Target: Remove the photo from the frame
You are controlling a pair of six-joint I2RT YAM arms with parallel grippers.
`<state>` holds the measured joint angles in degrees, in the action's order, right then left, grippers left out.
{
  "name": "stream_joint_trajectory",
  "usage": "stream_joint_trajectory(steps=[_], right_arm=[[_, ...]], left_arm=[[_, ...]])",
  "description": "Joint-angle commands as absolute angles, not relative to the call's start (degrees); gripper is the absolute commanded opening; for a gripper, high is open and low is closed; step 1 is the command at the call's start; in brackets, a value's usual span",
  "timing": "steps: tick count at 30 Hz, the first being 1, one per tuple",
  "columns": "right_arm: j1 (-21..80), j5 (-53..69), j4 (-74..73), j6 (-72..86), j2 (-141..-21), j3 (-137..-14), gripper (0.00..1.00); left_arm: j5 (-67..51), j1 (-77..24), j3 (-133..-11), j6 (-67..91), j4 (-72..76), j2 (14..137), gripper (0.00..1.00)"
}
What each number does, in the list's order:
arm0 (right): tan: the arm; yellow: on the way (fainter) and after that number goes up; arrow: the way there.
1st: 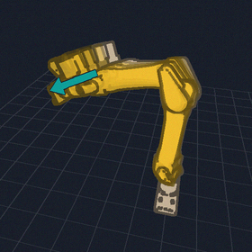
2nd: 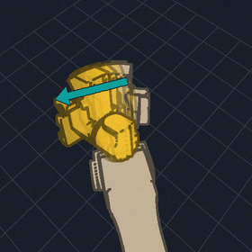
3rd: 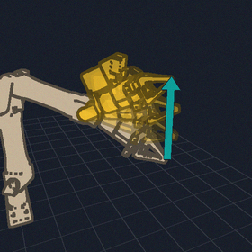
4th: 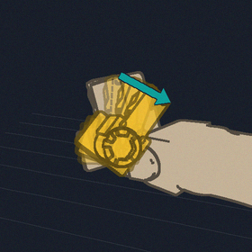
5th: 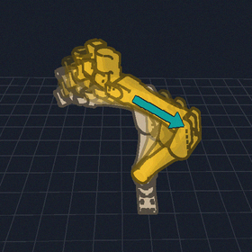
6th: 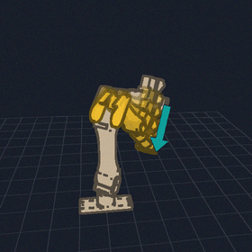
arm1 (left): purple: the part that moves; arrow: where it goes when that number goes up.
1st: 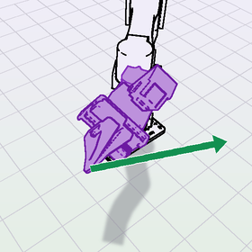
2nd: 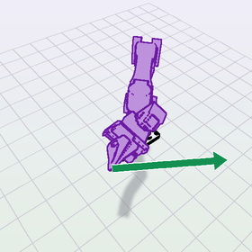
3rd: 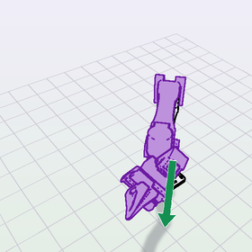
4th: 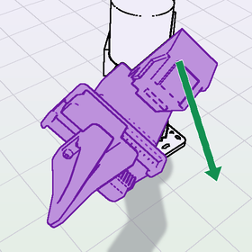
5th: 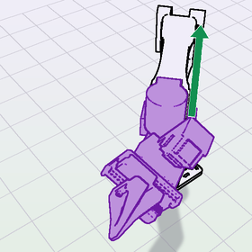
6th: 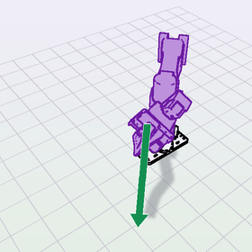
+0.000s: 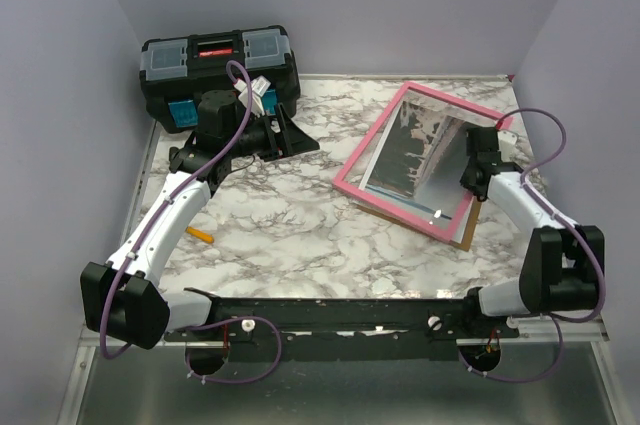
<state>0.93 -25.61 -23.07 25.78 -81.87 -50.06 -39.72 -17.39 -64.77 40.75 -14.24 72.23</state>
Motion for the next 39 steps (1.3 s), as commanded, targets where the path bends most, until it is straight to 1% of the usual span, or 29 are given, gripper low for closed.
stream_joint_trajectory(steps=[1, 6, 9, 12, 16, 19, 26, 31, 35, 38, 39], right_arm=[[8.2, -23.1, -21.8, 25.4, -75.3, -50.6, 0.01], [18.3, -25.1, -27.4, 27.8, -74.6, -51.3, 0.01], [22.5, -21.7, -28.4, 28.9, -74.6, -50.8, 0.01], [29.1, -22.3, -28.9, 30.6, -74.8, -50.7, 0.01], [34.2, -20.4, -26.0, 35.5, -75.5, -49.8, 0.01], [40.0, -22.7, -24.9, 39.2, -79.4, -51.4, 0.01], [49.3, -27.8, -21.8, 53.0, -90.2, -57.0, 0.01], [54.1, -31.0, -22.3, 62.4, -96.3, -61.0, 0.01], [56.8, -31.4, -20.2, 65.8, -99.1, -62.1, 0.01], [57.6, -32.9, -20.3, 67.4, -100.4, -62.7, 0.04], [57.6, -33.1, -20.3, 67.5, -100.8, -62.7, 0.12]], left_arm=[[-40.2, -17.3, -65.1, 39.7, -14.1, 71.2, 0.77], [-39.4, -16.9, -65.3, 39.1, -14.9, 71.2, 0.77], [-38.7, -16.9, -65.5, 38.6, -15.3, 71.0, 0.77], [-37.7, -16.8, -65.8, 38.0, -16.0, 70.8, 0.77], [-36.9, -16.7, -66.0, 37.3, -16.5, 70.5, 0.77], [-36.2, -16.7, -66.0, 37.0, -16.9, 70.6, 0.77], [-36.1, -16.6, -66.1, 36.8, -17.1, 71.2, 0.77], [-35.9, -16.6, -66.2, 36.6, -17.4, 71.4, 0.77], [-36.5, -16.5, -66.2, 36.9, -17.2, 71.6, 0.77], [-36.9, -16.5, -66.2, 37.1, -17.0, 71.7, 0.77], [-37.0, -16.4, -66.2, 37.2, -17.0, 71.7, 0.77]])
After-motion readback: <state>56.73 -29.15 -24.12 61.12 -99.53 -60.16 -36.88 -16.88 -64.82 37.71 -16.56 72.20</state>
